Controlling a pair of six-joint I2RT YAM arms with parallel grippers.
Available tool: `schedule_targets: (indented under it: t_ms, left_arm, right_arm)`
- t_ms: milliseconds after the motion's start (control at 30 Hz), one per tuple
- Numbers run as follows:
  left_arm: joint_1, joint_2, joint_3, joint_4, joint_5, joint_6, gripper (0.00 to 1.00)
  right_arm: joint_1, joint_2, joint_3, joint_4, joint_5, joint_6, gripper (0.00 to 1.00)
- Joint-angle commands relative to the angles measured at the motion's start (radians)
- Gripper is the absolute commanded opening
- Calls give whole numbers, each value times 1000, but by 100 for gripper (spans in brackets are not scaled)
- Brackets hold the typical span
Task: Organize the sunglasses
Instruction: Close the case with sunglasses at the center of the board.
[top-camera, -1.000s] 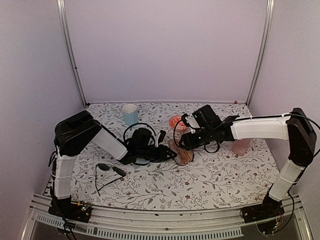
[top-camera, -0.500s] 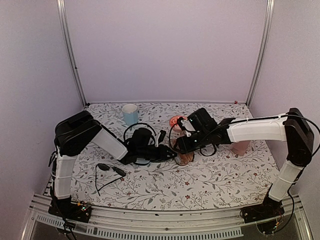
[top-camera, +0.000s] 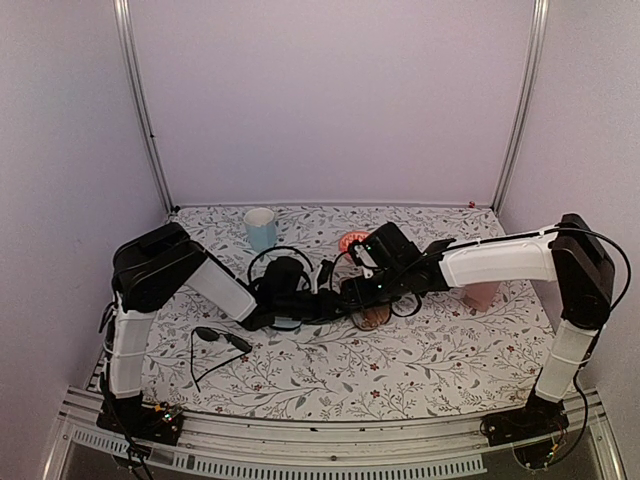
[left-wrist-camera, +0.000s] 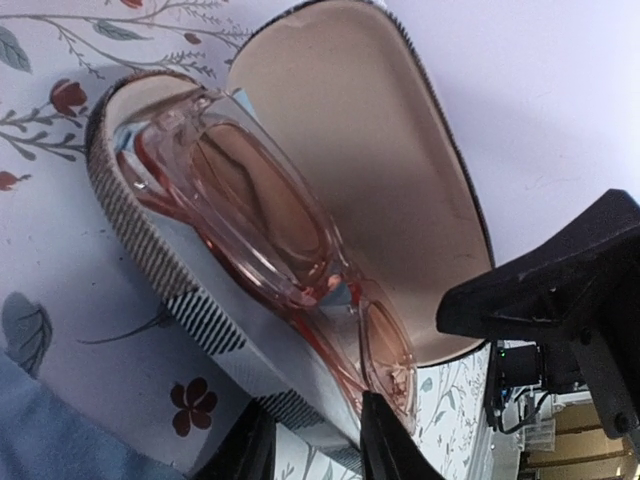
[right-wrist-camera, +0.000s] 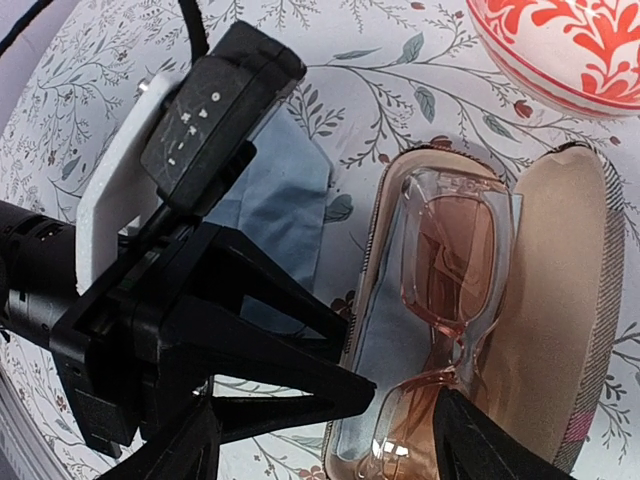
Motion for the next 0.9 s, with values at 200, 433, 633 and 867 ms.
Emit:
schedule_targets:
  t_ms: [200, 433, 633, 867]
  left_arm:
    - [-21, 43, -1, 42, 31, -12, 29]
    - [-23, 48, -1, 48, 31, -15, 28]
    - [-24, 57, -1, 57, 34, -21, 27]
    - [-25, 63, -2, 62, 35, -25, 26]
  right_arm:
    - [6, 29, 23, -8, 73, 90, 82]
    - [7, 41, 14, 0, 84, 148, 86]
    - [8, 16, -35, 59, 96, 221, 82]
    - [9, -6, -60, 77, 142, 276, 74]
